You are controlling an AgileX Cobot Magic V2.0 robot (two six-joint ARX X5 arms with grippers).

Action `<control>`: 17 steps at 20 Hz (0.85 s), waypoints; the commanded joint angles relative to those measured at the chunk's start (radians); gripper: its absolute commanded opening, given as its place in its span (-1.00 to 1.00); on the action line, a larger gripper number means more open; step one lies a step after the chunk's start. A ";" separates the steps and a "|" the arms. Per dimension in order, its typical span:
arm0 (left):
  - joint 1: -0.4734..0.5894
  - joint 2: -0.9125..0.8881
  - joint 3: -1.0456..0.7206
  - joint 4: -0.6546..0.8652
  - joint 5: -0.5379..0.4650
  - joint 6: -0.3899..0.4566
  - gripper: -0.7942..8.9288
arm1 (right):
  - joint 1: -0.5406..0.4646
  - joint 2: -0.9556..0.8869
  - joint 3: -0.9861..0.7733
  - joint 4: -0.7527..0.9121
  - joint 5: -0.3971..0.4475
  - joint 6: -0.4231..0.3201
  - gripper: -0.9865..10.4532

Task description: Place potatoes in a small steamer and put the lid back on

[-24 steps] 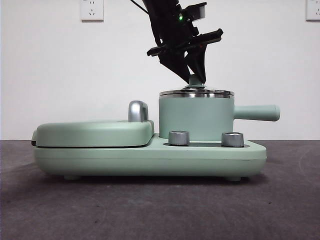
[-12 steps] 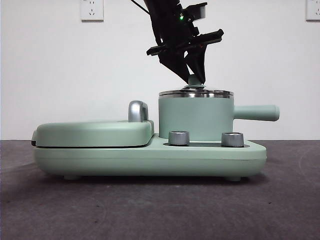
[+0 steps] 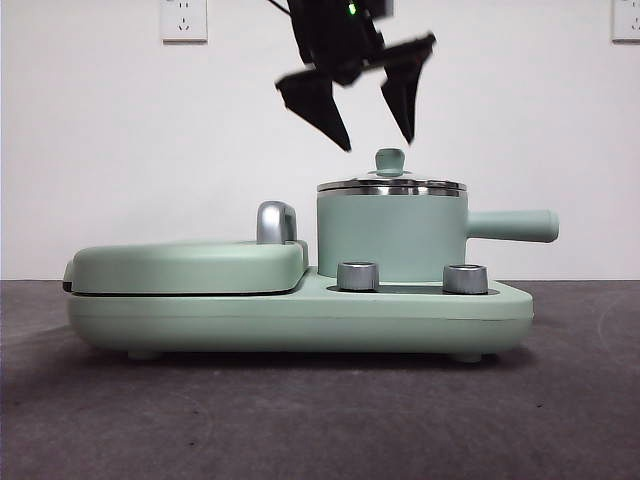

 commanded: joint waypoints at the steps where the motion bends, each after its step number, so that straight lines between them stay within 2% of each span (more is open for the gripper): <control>1: -0.005 -0.064 0.035 -0.079 0.045 -0.021 0.07 | 0.006 0.005 0.006 0.010 0.000 0.005 -0.10; 5: -0.005 -0.162 0.031 -0.285 0.116 -0.035 0.06 | 0.006 0.005 0.006 0.010 -0.001 -0.020 -0.10; 7: -0.010 -0.246 -0.013 -0.336 0.134 -0.035 0.06 | 0.006 0.005 0.006 0.011 -0.001 -0.036 -0.10; 11: -0.035 -0.500 -0.240 -0.335 0.152 -0.024 0.06 | 0.006 0.005 0.006 0.021 -0.006 -0.066 -0.10; 13: -0.051 -0.654 -0.407 -0.297 0.160 -0.016 0.06 | 0.006 0.005 0.006 0.057 -0.049 -0.093 -0.11; 17: -0.068 -0.859 -0.626 -0.242 0.160 -0.012 0.06 | 0.006 0.006 0.006 0.107 -0.112 -0.125 -0.10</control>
